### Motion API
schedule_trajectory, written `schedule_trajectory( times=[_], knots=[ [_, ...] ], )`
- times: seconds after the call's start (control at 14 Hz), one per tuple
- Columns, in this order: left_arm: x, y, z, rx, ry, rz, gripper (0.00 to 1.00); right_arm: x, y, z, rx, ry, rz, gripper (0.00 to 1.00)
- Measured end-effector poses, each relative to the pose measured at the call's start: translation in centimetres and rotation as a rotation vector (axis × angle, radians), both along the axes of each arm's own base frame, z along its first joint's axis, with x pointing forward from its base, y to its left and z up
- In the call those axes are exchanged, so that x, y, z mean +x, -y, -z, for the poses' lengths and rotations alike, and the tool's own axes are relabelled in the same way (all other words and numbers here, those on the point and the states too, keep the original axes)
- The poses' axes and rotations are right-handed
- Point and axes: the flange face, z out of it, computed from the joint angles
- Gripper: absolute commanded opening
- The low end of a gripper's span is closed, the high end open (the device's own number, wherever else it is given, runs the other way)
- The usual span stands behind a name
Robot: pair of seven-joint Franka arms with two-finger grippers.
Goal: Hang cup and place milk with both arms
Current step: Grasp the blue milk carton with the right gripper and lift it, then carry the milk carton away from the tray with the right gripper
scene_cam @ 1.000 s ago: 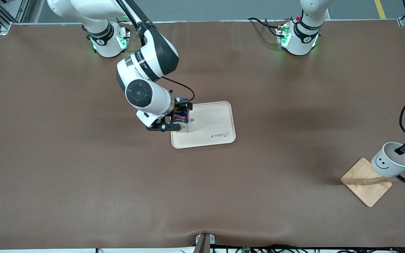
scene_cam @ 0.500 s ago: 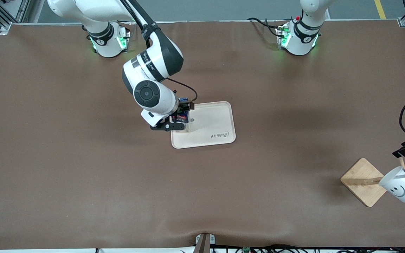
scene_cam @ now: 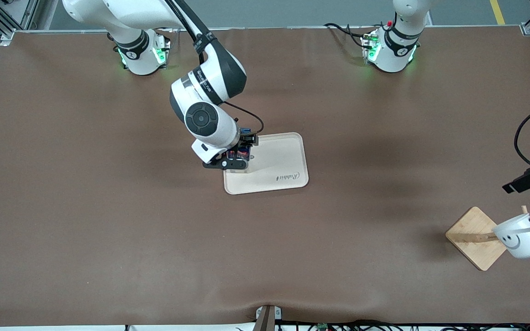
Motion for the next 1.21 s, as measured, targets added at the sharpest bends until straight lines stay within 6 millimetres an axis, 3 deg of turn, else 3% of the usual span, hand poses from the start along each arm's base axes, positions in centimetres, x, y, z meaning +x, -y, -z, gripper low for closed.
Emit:
schedule_trajectory(
  times=[0.21, 0.36, 0.57, 0.71, 0.93, 1.21],
  knots=[
    [-0.6, 0.4, -2.8, 0.015, -0.009, 0.143, 1.0, 0.6, 0.4, -0.4, -0.008, 0.004, 0.045, 0.0],
    [-0.8, 1.5, -3.1, 0.045, -0.033, 0.206, 1.0, 1.6, 0.8, -1.9, 0.003, -0.005, 0.151, 0.0],
    [-0.9, 6.9, -4.0, 0.168, -0.07, 0.331, 1.0, 4.4, 2.6, -6.7, 0.112, -0.115, 0.339, 0.0],
    [-1.5, 10.2, -5.4, 0.193, -0.077, 0.383, 1.0, 6.5, 6.1, -9.3, 0.144, -0.167, 0.391, 0.0],
    [-2.3, 11.2, -7.9, 0.206, -0.048, 0.393, 1.0, 9.1, 11.7, -11.8, 0.15, -0.19, 0.448, 0.0],
    [-5.6, 13.4, -12.1, 0.235, -0.052, 0.452, 1.0, 11.0, 21.1, -13.6, 0.163, -0.225, 0.448, 0.0]
  ],
)
